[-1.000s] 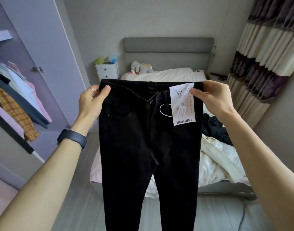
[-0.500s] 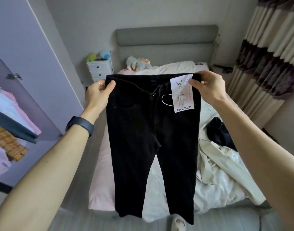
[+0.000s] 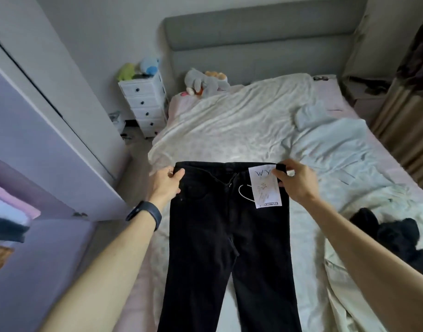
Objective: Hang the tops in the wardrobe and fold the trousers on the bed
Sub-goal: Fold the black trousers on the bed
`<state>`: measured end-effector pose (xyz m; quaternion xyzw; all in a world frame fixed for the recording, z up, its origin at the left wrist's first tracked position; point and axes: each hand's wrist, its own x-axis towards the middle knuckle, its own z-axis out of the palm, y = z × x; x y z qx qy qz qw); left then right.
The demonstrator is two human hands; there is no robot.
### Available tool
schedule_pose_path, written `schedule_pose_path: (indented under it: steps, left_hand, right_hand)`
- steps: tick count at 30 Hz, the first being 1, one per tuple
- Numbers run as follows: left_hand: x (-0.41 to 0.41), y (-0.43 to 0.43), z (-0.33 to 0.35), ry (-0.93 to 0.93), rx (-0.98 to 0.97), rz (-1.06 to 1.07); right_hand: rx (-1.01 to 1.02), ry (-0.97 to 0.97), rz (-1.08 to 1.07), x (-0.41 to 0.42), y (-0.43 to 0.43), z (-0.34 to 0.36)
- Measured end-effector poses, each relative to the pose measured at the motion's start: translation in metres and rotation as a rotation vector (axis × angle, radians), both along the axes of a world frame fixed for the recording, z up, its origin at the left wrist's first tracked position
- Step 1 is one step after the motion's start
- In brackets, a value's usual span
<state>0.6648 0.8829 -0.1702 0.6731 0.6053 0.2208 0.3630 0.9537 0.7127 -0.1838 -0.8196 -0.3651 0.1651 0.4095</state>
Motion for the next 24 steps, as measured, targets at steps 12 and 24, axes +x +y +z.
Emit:
schedule_pose_path:
  steps: [12, 24]
  left_hand:
    - [0.119, 0.174, -0.246, 0.352, -0.062, 0.026]
    - [-0.007, -0.087, -0.398, 0.613, -0.017, -0.504]
  right_hand:
    - [-0.174, 0.044, -0.038, 0.096, 0.174, -0.246]
    - [-0.561, 0.008, 0.110, -0.060, -0.103, -0.405]
